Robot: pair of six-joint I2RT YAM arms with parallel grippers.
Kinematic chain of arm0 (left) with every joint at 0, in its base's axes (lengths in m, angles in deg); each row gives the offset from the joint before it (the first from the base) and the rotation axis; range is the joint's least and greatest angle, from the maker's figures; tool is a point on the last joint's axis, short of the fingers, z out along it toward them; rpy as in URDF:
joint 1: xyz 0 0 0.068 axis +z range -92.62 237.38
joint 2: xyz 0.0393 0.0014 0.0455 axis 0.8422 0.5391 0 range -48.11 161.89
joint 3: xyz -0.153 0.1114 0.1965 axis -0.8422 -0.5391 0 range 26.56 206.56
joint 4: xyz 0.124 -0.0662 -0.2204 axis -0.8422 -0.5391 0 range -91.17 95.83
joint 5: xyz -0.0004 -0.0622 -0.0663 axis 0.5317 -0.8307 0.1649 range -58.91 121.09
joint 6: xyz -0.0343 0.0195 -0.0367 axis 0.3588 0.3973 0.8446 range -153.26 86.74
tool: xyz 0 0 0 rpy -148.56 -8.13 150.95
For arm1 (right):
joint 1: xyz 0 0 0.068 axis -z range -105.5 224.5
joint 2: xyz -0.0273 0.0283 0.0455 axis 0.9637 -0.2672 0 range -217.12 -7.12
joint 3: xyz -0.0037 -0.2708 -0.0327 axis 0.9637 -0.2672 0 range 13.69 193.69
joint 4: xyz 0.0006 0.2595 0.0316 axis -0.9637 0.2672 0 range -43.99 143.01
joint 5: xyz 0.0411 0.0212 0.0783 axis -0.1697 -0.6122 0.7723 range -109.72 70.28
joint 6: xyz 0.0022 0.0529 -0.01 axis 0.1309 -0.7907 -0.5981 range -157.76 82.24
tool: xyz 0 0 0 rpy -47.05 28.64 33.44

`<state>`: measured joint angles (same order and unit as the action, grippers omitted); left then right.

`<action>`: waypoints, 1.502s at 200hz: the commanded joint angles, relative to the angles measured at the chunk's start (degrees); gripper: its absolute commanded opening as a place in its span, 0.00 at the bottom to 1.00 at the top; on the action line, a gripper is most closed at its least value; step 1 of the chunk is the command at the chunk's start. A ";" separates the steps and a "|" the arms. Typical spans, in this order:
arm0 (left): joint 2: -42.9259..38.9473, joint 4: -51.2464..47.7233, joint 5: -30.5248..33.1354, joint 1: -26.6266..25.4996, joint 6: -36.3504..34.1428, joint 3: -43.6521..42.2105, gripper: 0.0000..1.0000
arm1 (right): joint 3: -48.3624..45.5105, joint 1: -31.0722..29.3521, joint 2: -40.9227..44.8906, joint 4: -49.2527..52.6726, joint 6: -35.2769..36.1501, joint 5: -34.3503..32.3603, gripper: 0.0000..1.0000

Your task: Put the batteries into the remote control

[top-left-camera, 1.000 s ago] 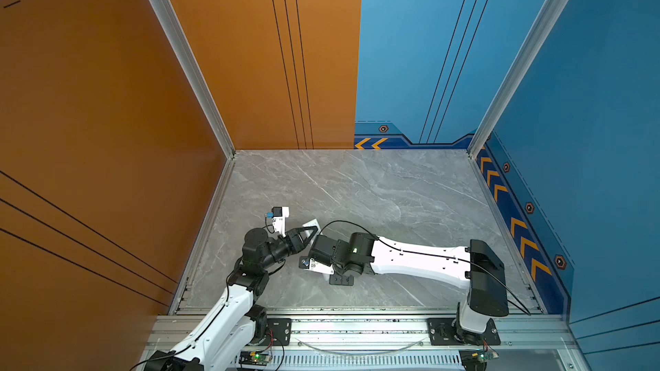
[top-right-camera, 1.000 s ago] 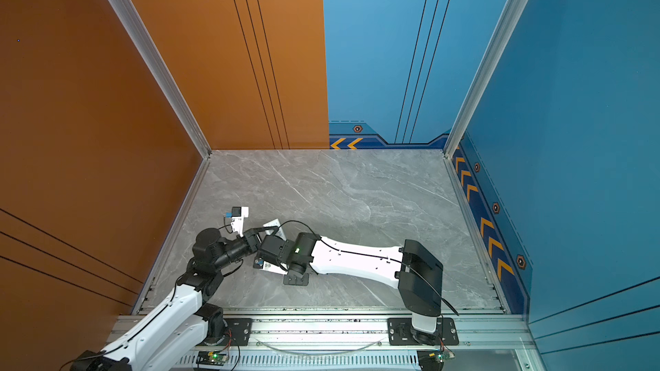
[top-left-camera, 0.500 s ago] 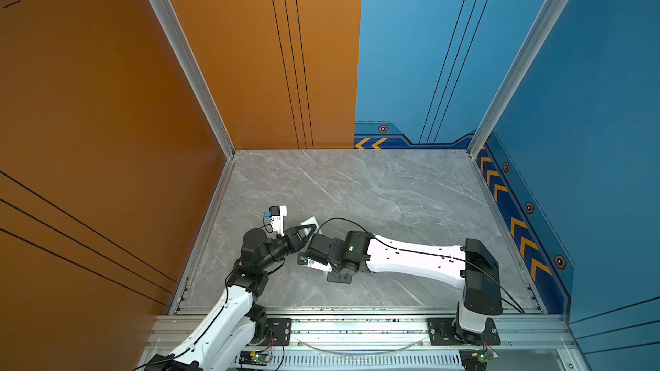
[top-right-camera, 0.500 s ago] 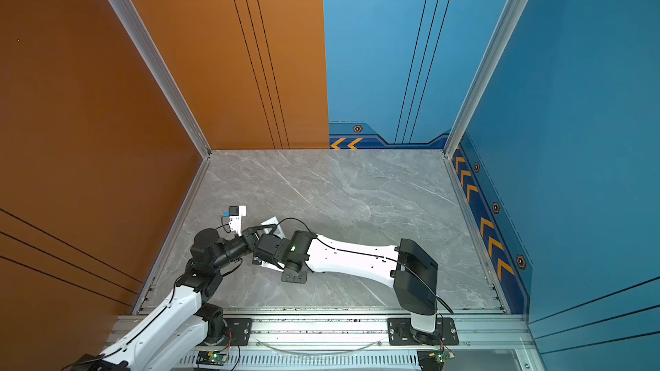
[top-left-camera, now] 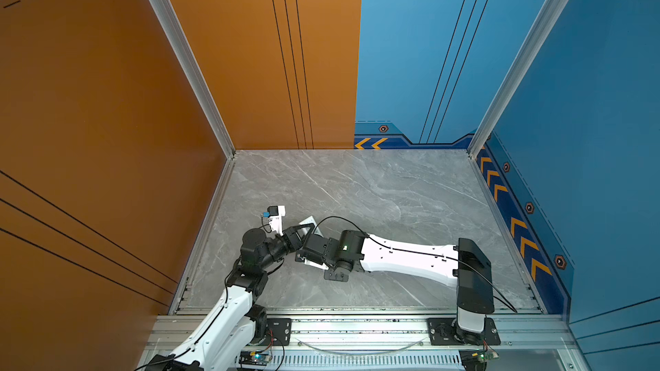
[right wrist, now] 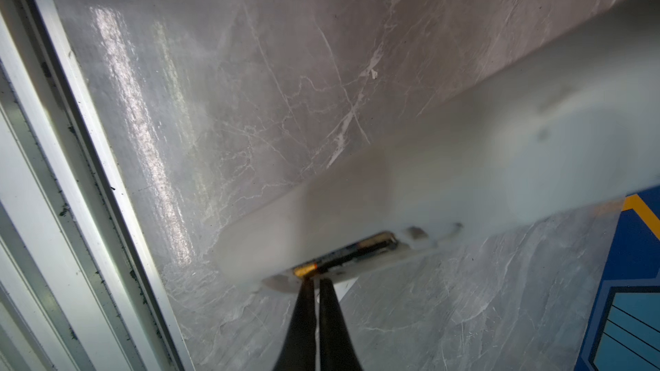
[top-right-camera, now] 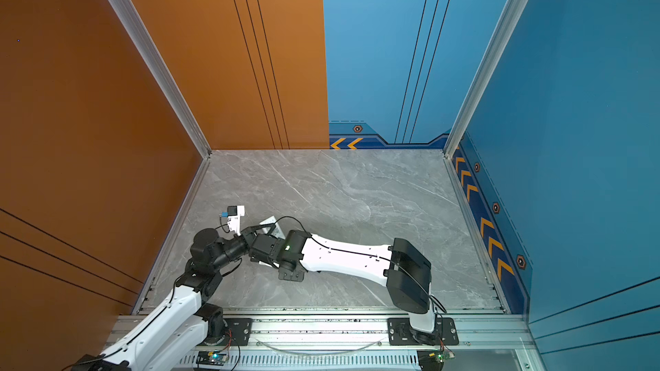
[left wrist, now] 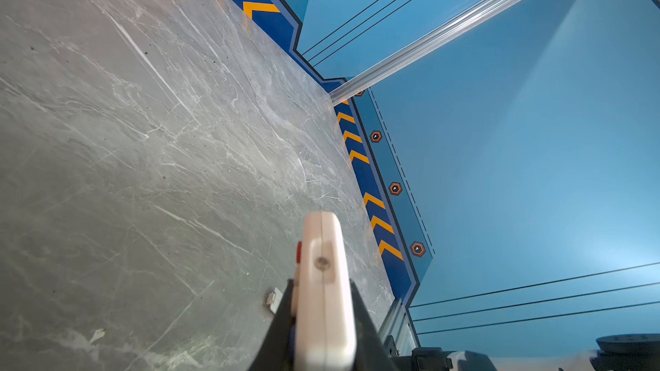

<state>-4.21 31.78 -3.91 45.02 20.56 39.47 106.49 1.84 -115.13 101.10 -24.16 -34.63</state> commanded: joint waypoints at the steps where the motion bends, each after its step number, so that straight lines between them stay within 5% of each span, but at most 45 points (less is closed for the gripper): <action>1: -1.07 2.74 -8.80 -1.14 4.72 1.25 0.00 | 1.69 0.77 -2.95 -4.83 -1.92 -4.37 0.00; 126: -0.71 2.81 -8.42 -0.27 4.70 0.94 0.00 | -3.88 1.89 4.45 -9.02 -2.91 -0.33 0.00; 237: -1.83 -1.06 -7.22 1.11 3.08 1.26 0.00 | -8.31 2.18 11.93 -11.52 -4.03 2.17 0.17; 300: -2.09 -1.26 -7.10 2.03 3.20 1.23 0.00 | -13.92 3.68 19.48 -15.37 -7.44 7.51 0.39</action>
<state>-5.39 29.97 -9.68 46.44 23.38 39.45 94.99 4.40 -98.69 88.07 -29.14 -30.00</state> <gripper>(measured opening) 0.195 0.360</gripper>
